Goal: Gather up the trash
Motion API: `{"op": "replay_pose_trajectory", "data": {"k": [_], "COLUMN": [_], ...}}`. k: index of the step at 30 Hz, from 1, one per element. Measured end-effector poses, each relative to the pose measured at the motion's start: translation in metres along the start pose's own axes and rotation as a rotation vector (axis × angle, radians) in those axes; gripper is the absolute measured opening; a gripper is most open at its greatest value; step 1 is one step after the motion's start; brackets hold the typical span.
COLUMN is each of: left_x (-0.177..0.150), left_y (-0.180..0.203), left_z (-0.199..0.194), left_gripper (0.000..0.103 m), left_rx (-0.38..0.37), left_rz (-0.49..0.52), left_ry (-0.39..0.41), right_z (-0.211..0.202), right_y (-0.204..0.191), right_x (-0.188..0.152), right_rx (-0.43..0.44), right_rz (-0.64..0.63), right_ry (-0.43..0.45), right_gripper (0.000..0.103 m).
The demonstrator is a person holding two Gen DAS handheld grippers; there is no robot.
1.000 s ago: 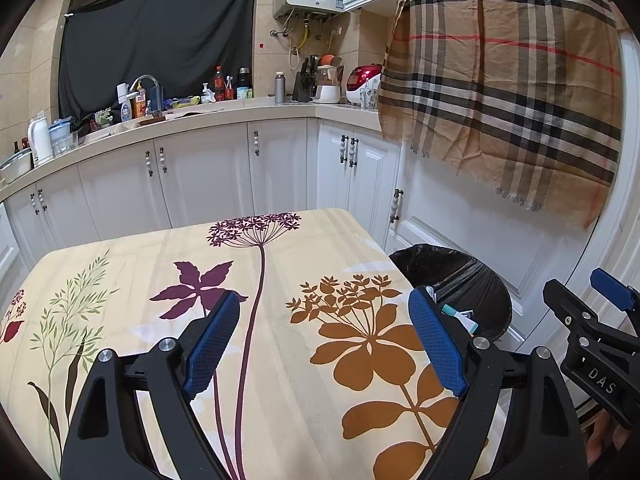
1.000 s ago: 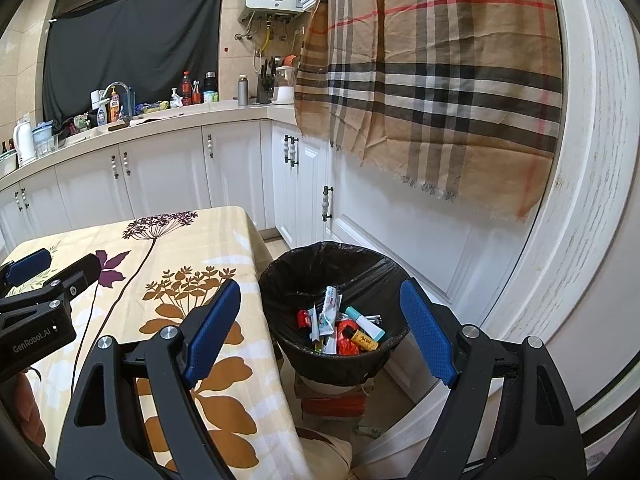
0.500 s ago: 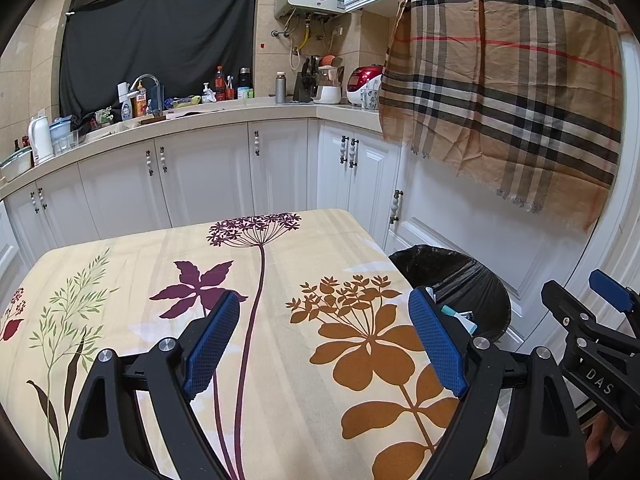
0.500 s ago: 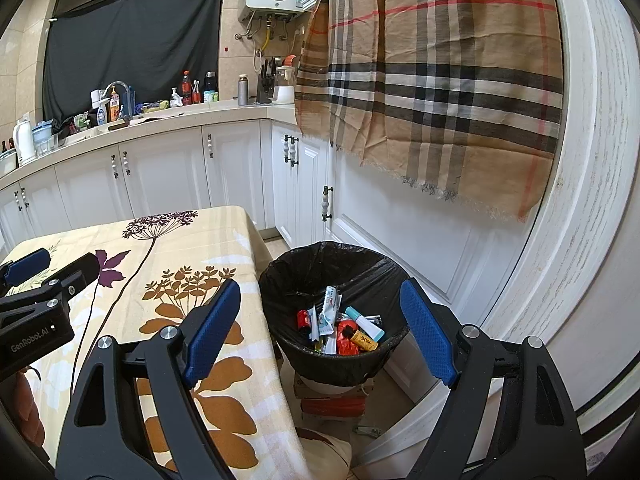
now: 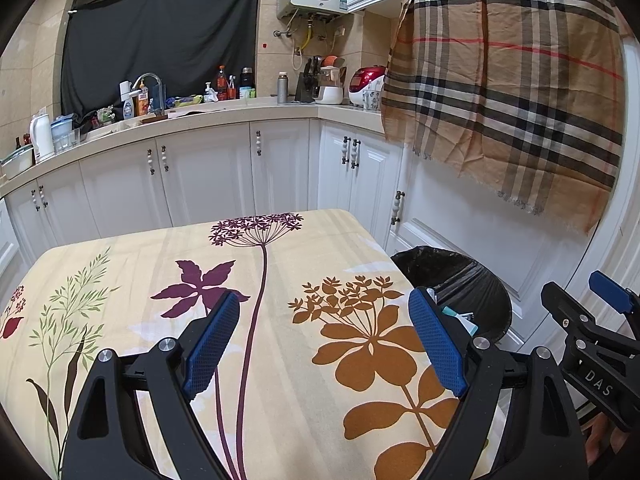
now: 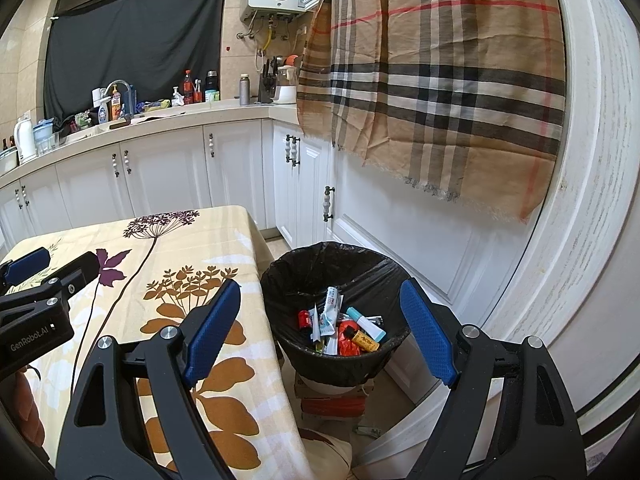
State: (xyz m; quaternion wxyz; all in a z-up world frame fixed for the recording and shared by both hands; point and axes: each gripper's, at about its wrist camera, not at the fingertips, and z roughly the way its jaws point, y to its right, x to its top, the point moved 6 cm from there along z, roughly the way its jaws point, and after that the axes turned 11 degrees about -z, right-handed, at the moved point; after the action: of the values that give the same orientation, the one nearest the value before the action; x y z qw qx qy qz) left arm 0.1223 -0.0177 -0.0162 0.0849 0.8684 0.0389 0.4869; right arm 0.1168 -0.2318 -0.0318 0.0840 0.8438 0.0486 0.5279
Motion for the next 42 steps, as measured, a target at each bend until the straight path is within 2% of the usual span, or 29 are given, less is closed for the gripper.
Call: {"op": "replay_pose_trajectory", "data": {"k": [24, 28, 42], "left_x": [0.0, 0.001, 0.0], "left_y": [-0.003, -0.003, -0.006], "left_z": [-0.001, -0.004, -0.001], "left_gripper": [0.084, 0.085, 0.088], "left_rx": [-0.001, 0.021, -0.002], "left_rz": [-0.007, -0.008, -0.015], "left_ry": [-0.011, 0.006, -0.013], "right_z": [-0.001, -0.001, 0.0], "right_y": [-0.002, -0.002, -0.016], "right_x": [0.0, 0.0, 0.003], "right_rx": [0.0, 0.001, 0.016], "right_rz": [-0.001, -0.001, -0.017], "right_ry": [0.001, 0.0, -0.001], "right_gripper": [0.08, 0.08, 0.08]}}
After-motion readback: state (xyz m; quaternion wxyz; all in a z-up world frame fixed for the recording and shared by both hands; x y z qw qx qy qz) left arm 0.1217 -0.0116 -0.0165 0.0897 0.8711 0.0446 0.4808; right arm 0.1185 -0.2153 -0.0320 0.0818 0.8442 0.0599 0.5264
